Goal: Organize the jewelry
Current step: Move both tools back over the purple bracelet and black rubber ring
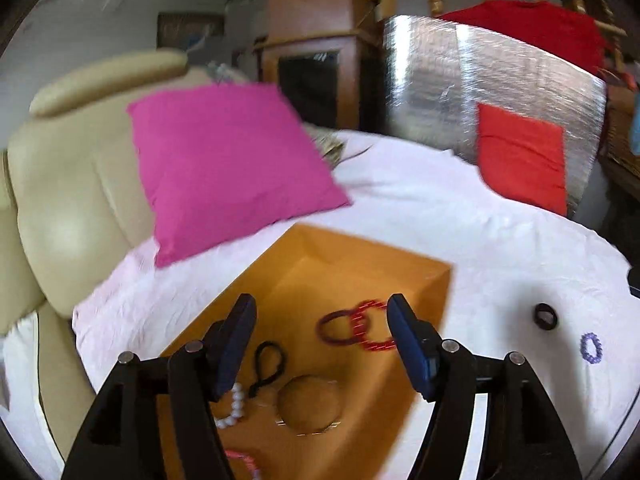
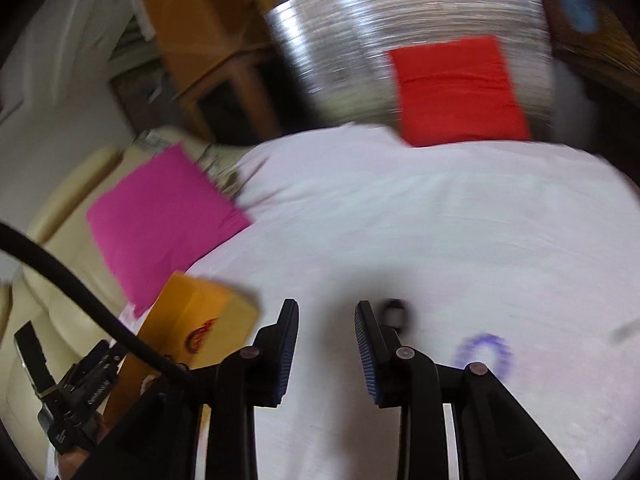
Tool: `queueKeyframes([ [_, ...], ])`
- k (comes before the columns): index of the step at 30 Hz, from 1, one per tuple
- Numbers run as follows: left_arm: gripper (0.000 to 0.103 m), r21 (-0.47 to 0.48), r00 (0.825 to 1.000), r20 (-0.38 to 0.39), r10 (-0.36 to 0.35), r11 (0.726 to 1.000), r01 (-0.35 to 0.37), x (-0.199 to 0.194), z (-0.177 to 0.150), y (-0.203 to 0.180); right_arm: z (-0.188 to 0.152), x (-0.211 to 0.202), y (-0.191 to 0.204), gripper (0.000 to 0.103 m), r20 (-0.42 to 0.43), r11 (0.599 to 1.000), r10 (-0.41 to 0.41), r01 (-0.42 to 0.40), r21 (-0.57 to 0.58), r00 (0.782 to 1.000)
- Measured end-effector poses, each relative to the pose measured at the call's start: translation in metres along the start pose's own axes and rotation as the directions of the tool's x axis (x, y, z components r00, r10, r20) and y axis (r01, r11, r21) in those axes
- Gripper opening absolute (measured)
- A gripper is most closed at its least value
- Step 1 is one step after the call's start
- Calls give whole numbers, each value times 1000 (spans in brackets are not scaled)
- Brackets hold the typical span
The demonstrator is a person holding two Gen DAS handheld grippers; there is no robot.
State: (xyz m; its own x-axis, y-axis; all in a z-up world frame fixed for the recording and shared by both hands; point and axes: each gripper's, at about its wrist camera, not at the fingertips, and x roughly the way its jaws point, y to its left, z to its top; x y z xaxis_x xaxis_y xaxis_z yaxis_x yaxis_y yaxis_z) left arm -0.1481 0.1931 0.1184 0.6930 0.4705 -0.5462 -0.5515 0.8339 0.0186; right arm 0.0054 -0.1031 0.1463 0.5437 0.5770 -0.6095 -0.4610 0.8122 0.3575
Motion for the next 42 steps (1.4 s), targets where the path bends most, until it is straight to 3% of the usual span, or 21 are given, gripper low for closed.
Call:
queueKeyframes([
  [4,72,78,999,46,-21,997,18,-12,-1,-40,-17,-28,-62,33,6,994,-51,50,101,999],
  [8,79,140,998,35,-55,989,50,-21,-7,-80,-43,-35,-108,33,-8,975,-60,60,212,998],
  [14,79,260,995,-20,-99,960,101,-22,-15,-146,-51,-34,-143,33,-56,965,-72,83,250,996],
  [24,79,338,981,-47,-191,921,195,-25,-17,-221,-43,-49,-179,33,-34,953,-26,34,300,999],
  [29,79,335,974,-78,-212,915,226,-21,-22,-231,-44,-49,-180,42,-35,954,-25,35,299,999],
  [42,79,319,971,-118,-210,918,237,-3,-24,-228,-46,-33,-168,42,-61,961,-28,44,272,998],
])
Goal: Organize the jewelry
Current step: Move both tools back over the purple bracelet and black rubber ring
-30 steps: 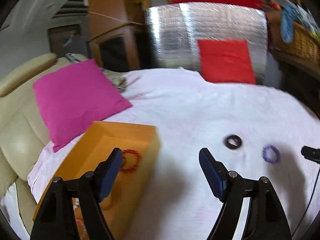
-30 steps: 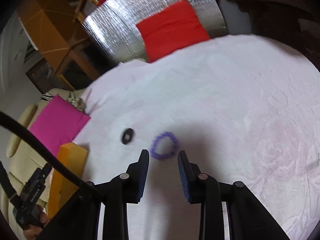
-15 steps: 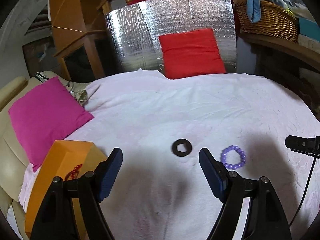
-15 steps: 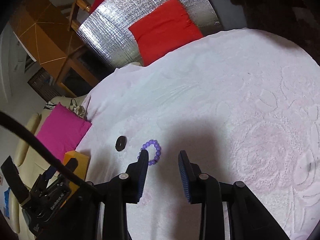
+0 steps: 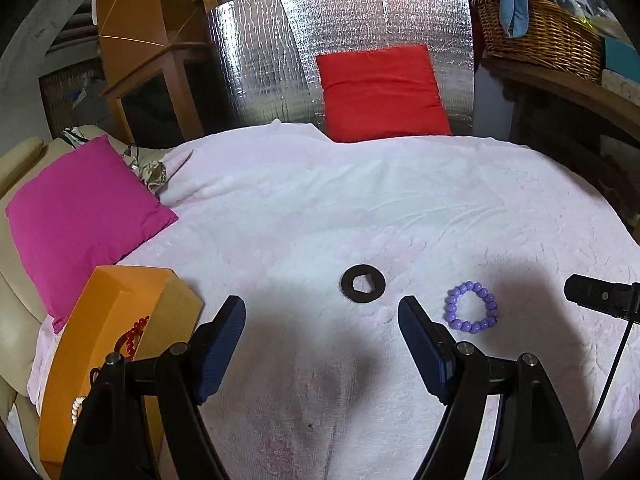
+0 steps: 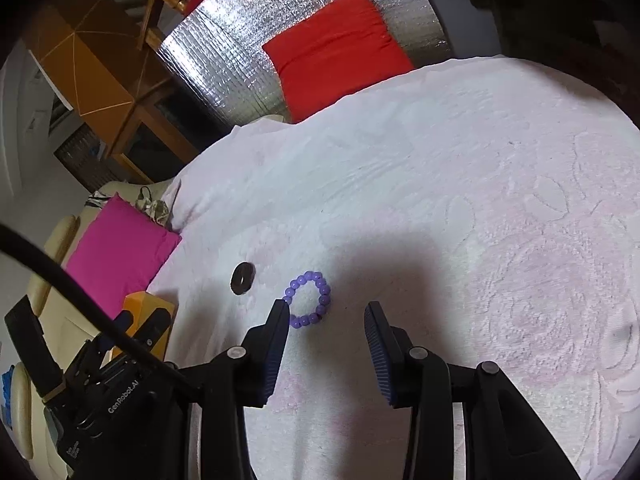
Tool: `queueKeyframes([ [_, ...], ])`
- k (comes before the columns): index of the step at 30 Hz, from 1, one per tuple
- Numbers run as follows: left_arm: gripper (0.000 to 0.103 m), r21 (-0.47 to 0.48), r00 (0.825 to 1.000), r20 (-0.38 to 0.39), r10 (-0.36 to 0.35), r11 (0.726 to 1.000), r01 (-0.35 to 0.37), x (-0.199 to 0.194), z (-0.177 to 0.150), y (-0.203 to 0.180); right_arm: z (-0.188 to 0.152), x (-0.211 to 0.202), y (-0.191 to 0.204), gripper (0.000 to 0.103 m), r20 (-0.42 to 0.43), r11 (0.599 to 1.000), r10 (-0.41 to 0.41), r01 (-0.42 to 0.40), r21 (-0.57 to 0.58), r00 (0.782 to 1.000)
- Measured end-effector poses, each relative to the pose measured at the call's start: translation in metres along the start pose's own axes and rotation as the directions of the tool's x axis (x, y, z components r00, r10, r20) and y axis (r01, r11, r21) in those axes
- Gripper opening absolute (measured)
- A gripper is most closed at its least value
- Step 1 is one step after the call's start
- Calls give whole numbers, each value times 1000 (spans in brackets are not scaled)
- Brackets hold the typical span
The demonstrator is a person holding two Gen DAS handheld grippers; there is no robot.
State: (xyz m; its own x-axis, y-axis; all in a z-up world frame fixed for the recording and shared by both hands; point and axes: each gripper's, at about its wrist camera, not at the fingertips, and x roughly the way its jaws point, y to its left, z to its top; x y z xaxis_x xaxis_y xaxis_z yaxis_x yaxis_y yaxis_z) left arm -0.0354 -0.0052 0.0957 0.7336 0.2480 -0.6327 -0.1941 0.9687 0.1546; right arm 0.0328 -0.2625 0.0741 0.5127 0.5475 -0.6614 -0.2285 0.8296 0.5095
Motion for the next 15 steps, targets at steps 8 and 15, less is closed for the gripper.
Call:
queueKeyframes([
  [8,79,24,999,-42,-35,999,36,14,-1,-3,2,11,0,42,-26,1000,-14,14,-2,1000],
  [15,79,40,995,-86,-43,998,47,29,-2,0,5,20,-6,42,-41,999,-30,31,12,999],
])
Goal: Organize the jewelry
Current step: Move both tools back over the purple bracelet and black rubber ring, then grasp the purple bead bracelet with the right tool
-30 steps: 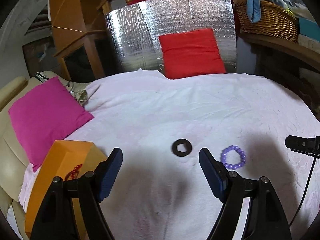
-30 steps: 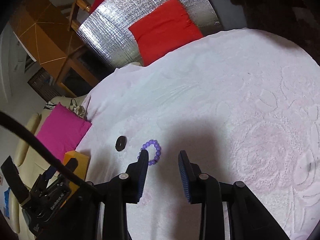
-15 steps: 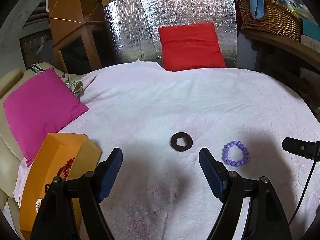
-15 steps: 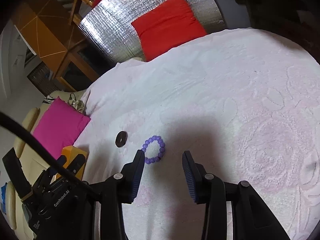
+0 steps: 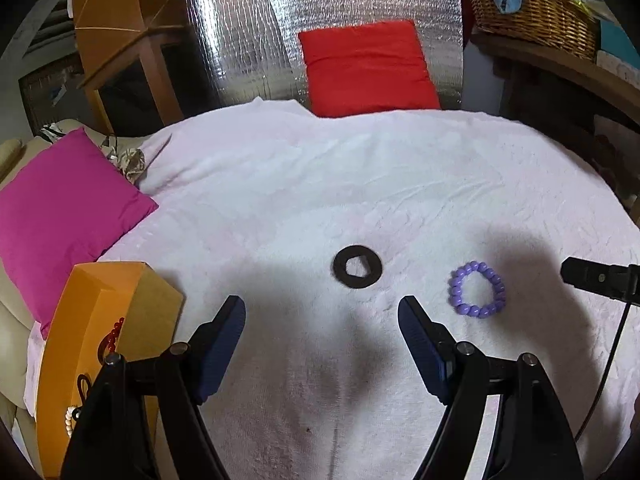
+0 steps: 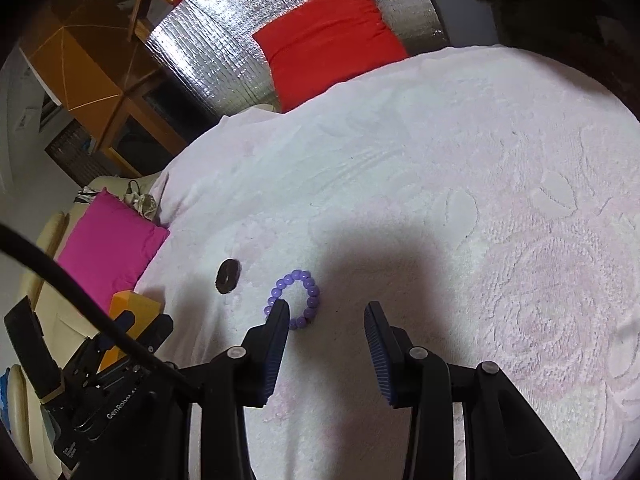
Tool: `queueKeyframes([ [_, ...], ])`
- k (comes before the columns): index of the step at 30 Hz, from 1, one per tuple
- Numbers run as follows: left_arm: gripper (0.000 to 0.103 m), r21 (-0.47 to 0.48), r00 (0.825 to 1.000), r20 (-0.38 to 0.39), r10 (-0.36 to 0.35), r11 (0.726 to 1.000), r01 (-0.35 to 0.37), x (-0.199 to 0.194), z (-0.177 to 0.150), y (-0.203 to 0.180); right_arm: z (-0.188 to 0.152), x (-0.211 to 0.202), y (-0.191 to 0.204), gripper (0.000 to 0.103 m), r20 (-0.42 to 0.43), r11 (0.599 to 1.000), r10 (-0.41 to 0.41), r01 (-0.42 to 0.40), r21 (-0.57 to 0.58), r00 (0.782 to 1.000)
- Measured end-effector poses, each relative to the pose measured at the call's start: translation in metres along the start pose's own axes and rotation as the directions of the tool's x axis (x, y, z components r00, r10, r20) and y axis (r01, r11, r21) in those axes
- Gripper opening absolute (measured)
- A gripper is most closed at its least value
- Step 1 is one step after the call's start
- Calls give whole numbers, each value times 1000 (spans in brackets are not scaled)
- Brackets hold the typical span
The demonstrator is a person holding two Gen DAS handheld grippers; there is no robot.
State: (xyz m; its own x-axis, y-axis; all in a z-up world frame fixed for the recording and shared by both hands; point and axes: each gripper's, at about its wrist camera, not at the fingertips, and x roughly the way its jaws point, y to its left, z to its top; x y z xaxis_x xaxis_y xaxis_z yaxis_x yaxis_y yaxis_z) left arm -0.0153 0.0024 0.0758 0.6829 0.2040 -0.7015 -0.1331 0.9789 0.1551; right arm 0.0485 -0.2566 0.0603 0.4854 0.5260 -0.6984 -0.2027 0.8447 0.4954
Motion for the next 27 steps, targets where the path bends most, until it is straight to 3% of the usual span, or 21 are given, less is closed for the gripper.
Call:
queueKeyframes([
  [13,79,2,993,-120,20,1000,-20,40,-9,27,-4,33,10,42,-62,999,-41,39,-35,997],
  [27,79,-12,993,-119,23,1000,-24,38,-12,32,-2,60,31,42,-18,983,-155,152,-106,988],
])
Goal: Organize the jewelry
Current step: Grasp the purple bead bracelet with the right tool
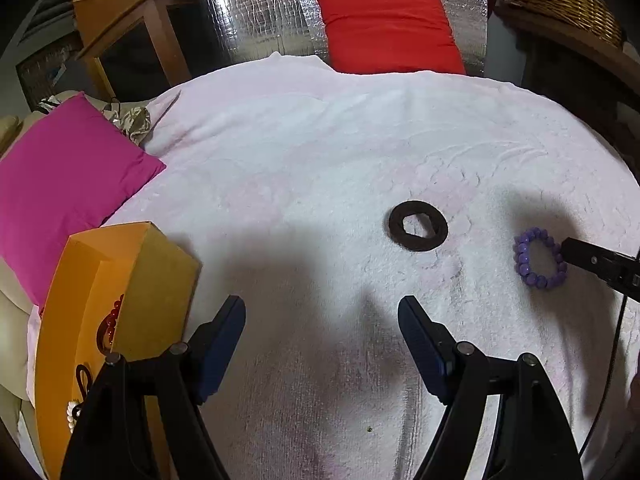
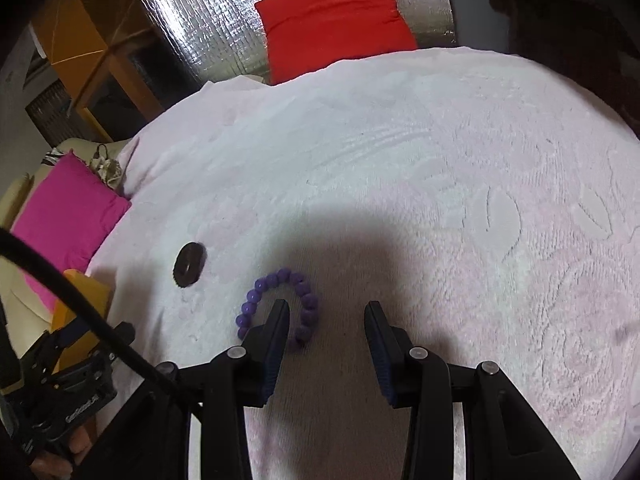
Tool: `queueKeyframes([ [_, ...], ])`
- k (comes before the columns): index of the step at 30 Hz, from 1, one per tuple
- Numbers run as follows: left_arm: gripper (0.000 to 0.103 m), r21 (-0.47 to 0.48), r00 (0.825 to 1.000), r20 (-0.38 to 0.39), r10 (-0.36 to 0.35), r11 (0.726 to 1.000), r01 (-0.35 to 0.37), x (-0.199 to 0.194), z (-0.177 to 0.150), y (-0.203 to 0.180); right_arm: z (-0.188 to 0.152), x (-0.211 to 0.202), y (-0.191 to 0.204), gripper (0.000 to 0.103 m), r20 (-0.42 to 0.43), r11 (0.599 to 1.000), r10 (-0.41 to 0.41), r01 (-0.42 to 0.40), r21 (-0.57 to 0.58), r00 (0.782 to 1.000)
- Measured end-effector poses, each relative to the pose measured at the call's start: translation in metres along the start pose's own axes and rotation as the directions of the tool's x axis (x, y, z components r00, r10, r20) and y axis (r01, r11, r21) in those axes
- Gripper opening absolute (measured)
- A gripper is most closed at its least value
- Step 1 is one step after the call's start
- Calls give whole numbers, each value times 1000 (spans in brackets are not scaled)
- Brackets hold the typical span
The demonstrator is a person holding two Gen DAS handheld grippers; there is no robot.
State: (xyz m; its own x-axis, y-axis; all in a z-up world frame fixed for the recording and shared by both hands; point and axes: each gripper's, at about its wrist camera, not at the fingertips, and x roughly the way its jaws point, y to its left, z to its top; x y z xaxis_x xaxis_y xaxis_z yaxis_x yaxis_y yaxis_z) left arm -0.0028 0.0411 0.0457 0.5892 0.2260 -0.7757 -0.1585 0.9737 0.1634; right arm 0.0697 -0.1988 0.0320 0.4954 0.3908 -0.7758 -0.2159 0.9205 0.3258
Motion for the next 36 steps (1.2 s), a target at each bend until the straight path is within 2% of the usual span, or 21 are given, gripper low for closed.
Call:
queueKeyframes([
  [8,79,18,1000,7,9,1000,-9,-1,0,-4,5,11,11,40,42,996,-67,69,-50,997],
  [14,79,28,1000,8,17,999,-17,0,0,-8,2,15,21,26,58,988,-93,99,-115,994],
  [23,79,42,1000,3,21,999,-21,3,-1,-14,-6,15,27,14,74,966,-127,141,-218,989],
  [30,79,32,1000,-17,17,999,-16,12,0,-15,-4,6,6,13,77,966,-151,164,-200,985],
  [36,79,-19,998,-6,-55,998,54,19,5,-12,3,-3,-23,13,65,981,-147,154,-120,987],
])
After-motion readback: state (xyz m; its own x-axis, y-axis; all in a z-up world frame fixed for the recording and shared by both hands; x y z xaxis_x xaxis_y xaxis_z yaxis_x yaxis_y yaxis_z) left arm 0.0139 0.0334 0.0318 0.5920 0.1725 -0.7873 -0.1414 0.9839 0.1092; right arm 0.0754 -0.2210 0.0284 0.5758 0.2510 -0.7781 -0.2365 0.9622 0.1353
